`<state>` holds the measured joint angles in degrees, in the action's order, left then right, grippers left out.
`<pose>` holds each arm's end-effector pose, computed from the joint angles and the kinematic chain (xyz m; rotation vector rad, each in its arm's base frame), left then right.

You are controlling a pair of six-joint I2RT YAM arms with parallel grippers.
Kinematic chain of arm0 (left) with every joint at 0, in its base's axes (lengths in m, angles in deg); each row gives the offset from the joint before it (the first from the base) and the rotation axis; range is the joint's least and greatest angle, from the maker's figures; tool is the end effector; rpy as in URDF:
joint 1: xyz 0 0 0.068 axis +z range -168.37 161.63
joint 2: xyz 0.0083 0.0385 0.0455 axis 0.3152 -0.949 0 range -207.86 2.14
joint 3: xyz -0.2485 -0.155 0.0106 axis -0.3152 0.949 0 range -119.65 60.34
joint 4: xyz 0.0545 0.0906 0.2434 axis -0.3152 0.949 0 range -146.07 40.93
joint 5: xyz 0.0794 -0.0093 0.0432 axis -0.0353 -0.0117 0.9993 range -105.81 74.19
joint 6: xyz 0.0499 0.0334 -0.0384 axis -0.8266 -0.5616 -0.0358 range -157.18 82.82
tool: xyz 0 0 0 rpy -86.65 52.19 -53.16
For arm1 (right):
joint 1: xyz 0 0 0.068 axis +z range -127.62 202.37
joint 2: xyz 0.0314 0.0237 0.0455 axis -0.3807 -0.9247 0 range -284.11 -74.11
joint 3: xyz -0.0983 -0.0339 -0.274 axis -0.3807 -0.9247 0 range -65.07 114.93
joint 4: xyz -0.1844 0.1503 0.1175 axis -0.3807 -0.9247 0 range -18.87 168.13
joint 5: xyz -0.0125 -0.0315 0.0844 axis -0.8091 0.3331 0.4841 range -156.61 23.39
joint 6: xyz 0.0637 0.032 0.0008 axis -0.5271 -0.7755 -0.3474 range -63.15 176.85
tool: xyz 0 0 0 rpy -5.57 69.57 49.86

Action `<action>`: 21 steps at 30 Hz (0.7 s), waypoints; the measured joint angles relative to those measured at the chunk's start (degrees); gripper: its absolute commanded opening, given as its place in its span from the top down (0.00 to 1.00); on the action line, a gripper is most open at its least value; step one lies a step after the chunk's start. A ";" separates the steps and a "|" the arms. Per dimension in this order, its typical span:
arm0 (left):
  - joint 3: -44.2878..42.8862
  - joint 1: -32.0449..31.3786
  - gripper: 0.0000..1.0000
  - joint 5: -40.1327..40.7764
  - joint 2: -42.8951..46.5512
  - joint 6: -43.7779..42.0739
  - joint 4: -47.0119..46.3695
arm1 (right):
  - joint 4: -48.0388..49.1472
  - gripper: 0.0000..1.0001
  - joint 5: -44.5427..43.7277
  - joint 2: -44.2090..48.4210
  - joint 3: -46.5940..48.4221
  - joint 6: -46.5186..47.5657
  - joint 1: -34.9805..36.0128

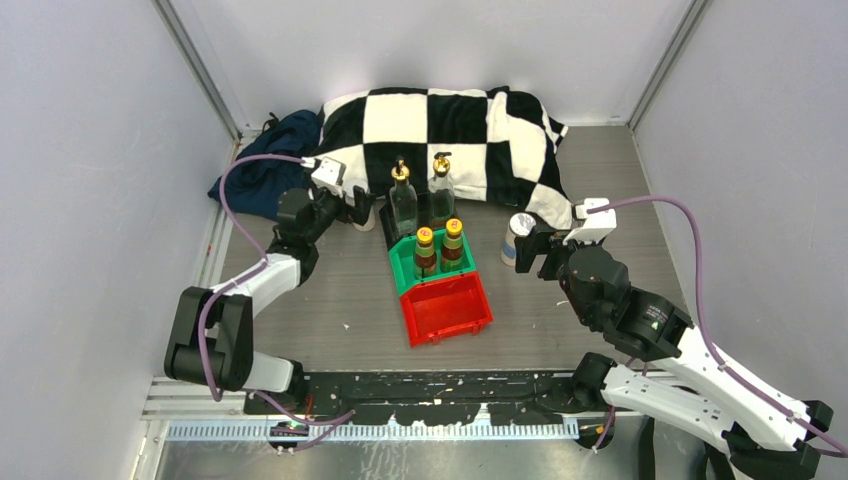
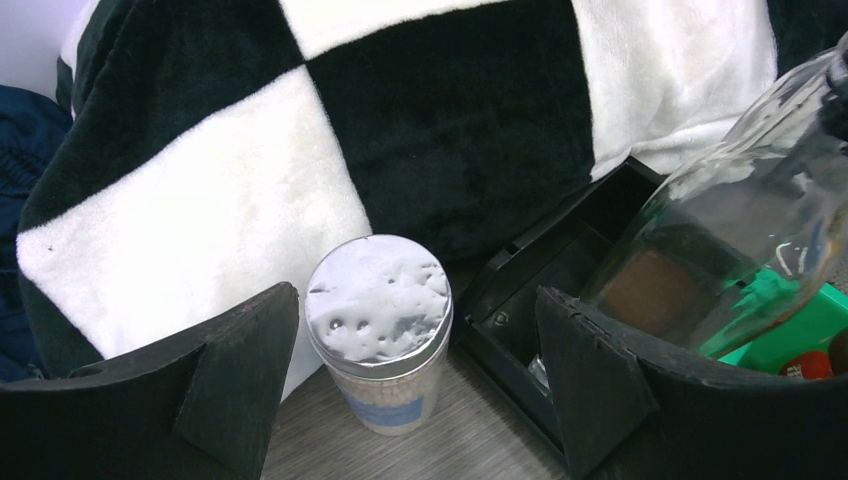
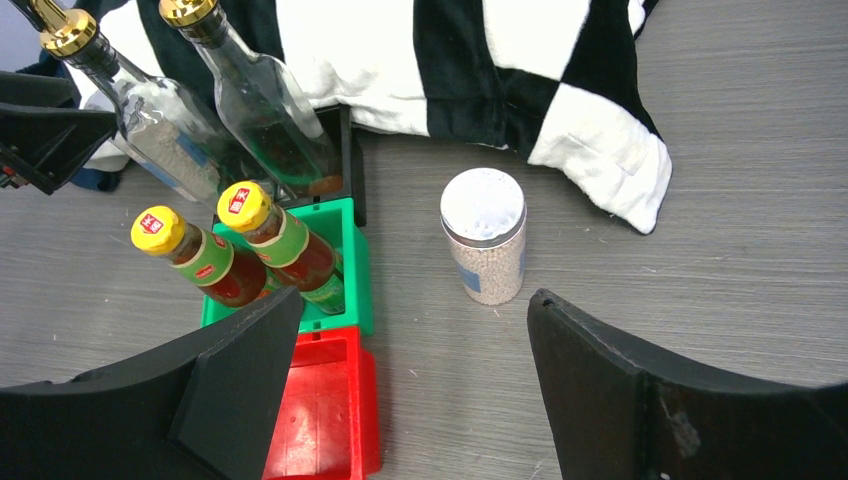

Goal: Organize the condiment bottles
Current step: Pick up the bottle from the center of the board.

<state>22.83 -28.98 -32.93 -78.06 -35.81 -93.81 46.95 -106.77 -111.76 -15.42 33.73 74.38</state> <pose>0.3161 -0.0767 0.2581 0.3606 1.6296 -0.4058 0.1148 0.0854 0.3589 0.0040 1.8320 0.2546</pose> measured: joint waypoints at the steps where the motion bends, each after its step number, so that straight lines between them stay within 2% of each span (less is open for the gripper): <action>1: 0.11 0.15 0.11 -0.13 -0.55 0.13 -0.72 | 0.00 0.11 0.02 0.00 0.00 0.07 0.00; 21: 0.66 0.68 0.16 -0.90 -8.35 1.18 -9.05 | 0.33 0.11 0.35 -1.38 0.00 0.15 0.00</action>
<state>23.48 -28.31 -33.83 -86.41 -34.63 -102.86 47.28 -106.42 -113.13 -15.42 33.89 74.38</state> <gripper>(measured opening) 0.851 0.891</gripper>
